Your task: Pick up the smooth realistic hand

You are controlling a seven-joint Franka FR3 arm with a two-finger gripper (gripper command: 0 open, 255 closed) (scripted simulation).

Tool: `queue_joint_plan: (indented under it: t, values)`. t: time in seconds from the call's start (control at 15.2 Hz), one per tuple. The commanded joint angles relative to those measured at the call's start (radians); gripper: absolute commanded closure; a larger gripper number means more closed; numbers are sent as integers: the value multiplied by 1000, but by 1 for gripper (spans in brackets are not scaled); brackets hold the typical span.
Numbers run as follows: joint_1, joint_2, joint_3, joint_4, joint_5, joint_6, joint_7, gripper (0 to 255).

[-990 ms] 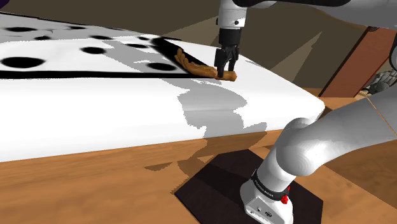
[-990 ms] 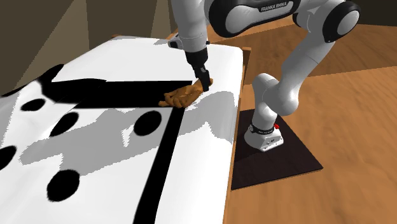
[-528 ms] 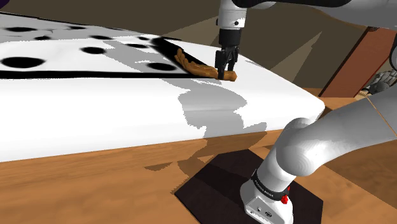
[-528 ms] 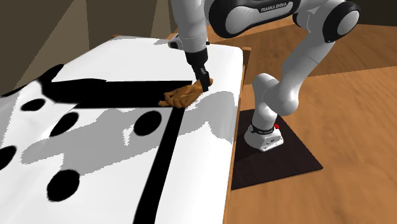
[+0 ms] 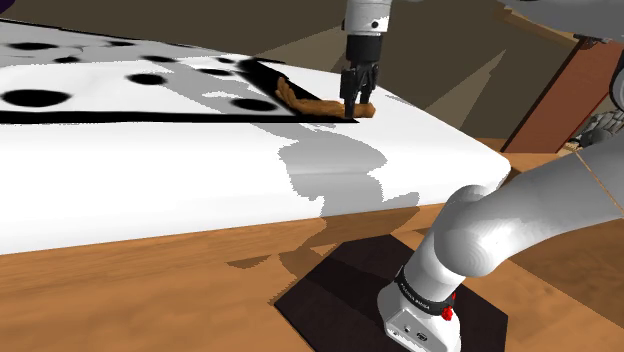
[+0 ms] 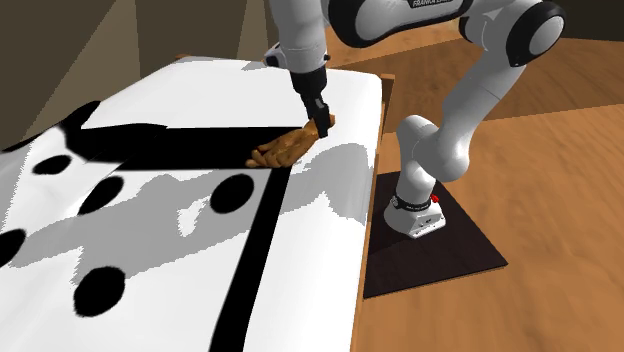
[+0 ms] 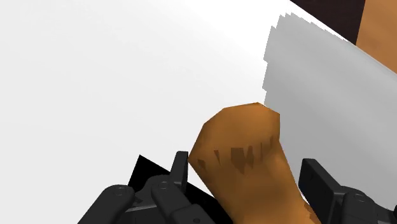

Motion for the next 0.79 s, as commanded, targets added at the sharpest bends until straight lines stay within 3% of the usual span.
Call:
queue_joint_plan:
  t: [0.0,0.73]
  values:
    - [-1,6,-1,32,-1,-26,-5,255]
    - [-1,45,2,190,-1,-145,-16,255]
